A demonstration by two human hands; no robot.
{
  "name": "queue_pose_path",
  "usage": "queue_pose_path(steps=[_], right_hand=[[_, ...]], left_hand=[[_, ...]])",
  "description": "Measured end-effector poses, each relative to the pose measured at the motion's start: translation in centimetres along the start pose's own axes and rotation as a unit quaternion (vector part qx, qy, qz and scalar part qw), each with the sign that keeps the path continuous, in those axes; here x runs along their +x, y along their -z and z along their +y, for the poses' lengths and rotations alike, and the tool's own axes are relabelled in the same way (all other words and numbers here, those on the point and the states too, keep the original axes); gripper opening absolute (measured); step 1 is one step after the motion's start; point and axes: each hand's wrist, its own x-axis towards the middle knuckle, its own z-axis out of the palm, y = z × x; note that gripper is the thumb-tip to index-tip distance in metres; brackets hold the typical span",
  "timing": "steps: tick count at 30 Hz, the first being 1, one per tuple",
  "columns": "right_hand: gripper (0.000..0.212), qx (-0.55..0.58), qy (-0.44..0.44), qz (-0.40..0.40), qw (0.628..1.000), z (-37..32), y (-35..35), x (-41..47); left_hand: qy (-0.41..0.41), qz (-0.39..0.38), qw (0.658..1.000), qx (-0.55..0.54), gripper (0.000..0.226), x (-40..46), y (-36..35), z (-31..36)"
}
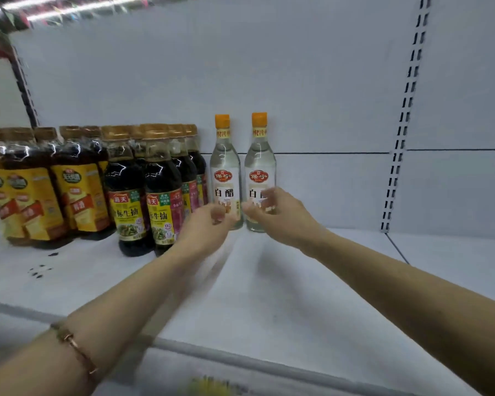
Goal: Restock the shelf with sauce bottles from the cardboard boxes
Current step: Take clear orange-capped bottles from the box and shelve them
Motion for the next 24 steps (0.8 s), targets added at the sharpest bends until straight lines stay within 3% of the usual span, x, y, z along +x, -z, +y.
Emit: queue_pose_path(steps=[2,7,13,24], right_hand=[[0.045,-0.010,0.025,-0.014,1.000,-1.8,-0.1,-2.4],[0.036,-0.004,0.085,-0.057,0.995,-7.5,-2.6,-8.6],[0.024,0.042,0.103,-0.143,0.983,-13.9,-10.0,-16.9],[0.032,0.018,0.176,-0.290,0.940,-23.2,-23.8,-29.6]], left_hand=[[-0.019,0.014,1.000,-0.015,0.030,-3.1,2.2,0.1],[-0.018,0.055,0.998,-0.037,0.011,-12.1,9.6,-1.9],[0.032,0.071,0.997,-0.015,0.012,-22.5,18.4,-6.5],[0.134,0.045,0.985,0.097,0.016,-41.2,31.4,-14.3]])
